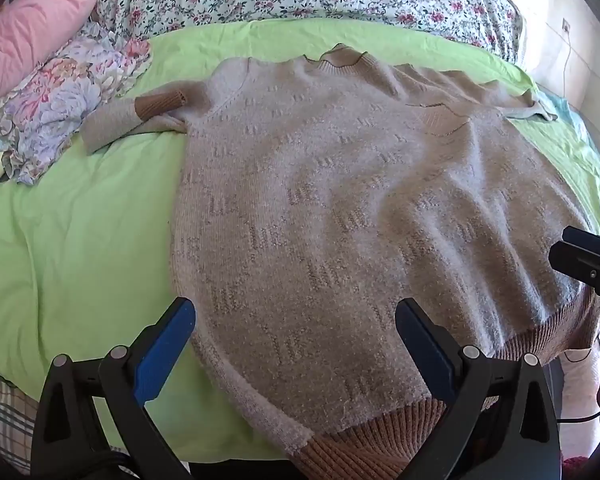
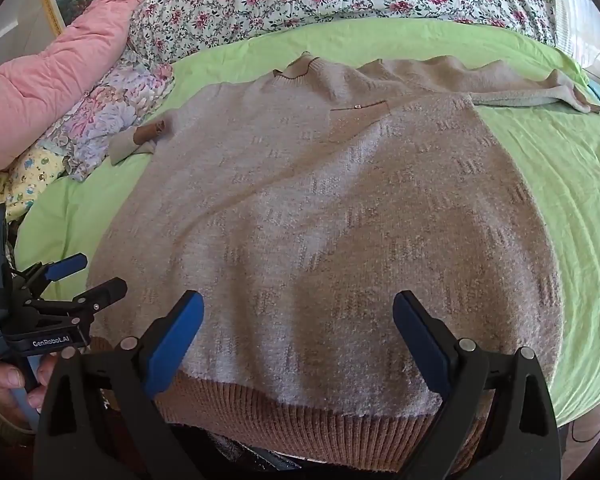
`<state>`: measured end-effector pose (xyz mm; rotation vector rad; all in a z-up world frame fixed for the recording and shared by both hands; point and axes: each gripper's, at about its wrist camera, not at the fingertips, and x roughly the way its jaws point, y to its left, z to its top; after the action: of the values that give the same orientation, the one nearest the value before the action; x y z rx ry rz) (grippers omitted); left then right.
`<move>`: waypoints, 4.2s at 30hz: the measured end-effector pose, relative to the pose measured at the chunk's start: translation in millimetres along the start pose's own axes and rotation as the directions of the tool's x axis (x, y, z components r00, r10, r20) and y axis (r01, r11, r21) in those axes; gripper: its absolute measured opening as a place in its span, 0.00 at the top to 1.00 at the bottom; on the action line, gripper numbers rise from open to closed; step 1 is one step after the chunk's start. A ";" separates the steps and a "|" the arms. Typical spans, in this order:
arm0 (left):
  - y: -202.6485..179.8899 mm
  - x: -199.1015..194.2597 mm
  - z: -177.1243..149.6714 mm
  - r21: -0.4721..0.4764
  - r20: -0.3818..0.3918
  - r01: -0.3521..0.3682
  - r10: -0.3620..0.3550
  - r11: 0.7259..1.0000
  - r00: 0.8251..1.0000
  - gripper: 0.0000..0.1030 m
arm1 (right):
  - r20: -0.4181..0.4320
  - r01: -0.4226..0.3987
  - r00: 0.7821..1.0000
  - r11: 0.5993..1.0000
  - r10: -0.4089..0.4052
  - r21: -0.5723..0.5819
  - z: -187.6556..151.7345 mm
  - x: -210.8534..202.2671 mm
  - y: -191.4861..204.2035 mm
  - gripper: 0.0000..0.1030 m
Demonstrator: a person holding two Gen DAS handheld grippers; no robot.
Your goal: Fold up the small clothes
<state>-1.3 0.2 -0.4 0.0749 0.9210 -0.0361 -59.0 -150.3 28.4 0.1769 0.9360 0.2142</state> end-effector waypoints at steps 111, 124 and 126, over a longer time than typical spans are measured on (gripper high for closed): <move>23.9 162.6 202.6 -0.131 -0.076 0.012 -0.023 0.991 0.997 0.03 | 0.282 0.100 0.907 0.808 -0.314 0.581 244.2 14.6 -426.8 0.93; 43.3 126.2 170.6 -0.171 -0.034 0.093 -0.100 0.981 0.994 0.03 | 0.186 -0.327 0.940 0.915 0.288 0.236 255.1 78.6 -136.7 0.93; 50.7 120.5 165.2 -0.186 -0.022 0.109 -0.115 0.977 0.993 0.03 | 0.133 -0.386 0.922 0.898 0.365 0.212 250.1 104.7 -91.8 0.93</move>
<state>205.9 37.6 5.7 -0.1492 0.9569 -0.0540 213.8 -226.2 70.2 0.5862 0.8290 0.4500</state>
